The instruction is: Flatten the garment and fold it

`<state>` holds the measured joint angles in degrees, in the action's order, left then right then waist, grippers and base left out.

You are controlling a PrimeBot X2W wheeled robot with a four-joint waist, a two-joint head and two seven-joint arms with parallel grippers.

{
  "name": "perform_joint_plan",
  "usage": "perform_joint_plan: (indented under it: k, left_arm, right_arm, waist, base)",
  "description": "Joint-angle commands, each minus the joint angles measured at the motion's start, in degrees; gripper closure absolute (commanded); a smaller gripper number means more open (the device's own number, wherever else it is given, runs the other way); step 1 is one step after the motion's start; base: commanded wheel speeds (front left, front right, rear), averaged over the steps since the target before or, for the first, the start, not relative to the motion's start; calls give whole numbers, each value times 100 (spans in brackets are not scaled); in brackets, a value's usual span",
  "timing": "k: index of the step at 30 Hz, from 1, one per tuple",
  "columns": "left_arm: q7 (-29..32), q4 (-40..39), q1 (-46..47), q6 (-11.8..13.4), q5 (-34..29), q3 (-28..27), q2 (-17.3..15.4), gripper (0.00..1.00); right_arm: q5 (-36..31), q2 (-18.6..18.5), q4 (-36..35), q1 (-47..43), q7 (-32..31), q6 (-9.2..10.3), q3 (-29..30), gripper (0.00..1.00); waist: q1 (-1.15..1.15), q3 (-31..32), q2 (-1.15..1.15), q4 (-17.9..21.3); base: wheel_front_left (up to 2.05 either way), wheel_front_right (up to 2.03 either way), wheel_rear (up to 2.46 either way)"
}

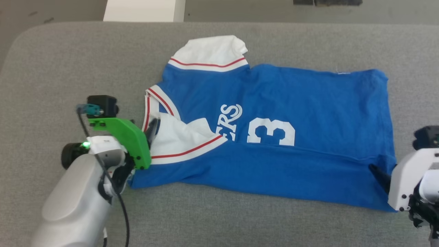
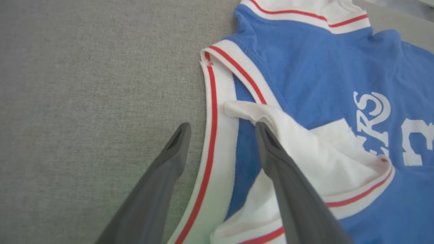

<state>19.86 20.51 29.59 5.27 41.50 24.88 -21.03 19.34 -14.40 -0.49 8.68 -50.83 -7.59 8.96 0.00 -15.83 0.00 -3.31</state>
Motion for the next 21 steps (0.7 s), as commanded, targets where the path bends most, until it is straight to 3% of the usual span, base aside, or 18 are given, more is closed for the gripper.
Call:
perform_joint_plan:
  k: [1,6,12,16,21]
  left_arm:
    - [-105,-65,-98,67,27,-79,-95,0]
    - [-862,-564,-555,297,-61,-380,-208,0]
    - [-1883,-1248,-1500,396,-275,-493,-267,0]
    - [-1630,-1364,-1946,480,-172,-370,-275,0]
    - [-638,-1300,-2064,718,54,-212,-379,0]
  right_arm:
    - [45,72,-52,-122,179,10,122,0]
    - [81,315,-321,-451,737,10,528,0]
    - [117,556,-667,-887,1110,10,818,0]
    - [92,607,-781,-1078,1121,10,838,0]
    - [80,688,-813,-1105,1144,10,821,0]
  waist:
    - [0,321,0,-18]
    - [0,698,0,-36]
    - [0,960,0,-19]
    - [0,1024,0,-1]
    - [0,1002,0,40]
  base:
    - [0,0,0]
    - [0,0,0]
    - [0,0,0]
    - [0,0,0]
    - [0,0,0]
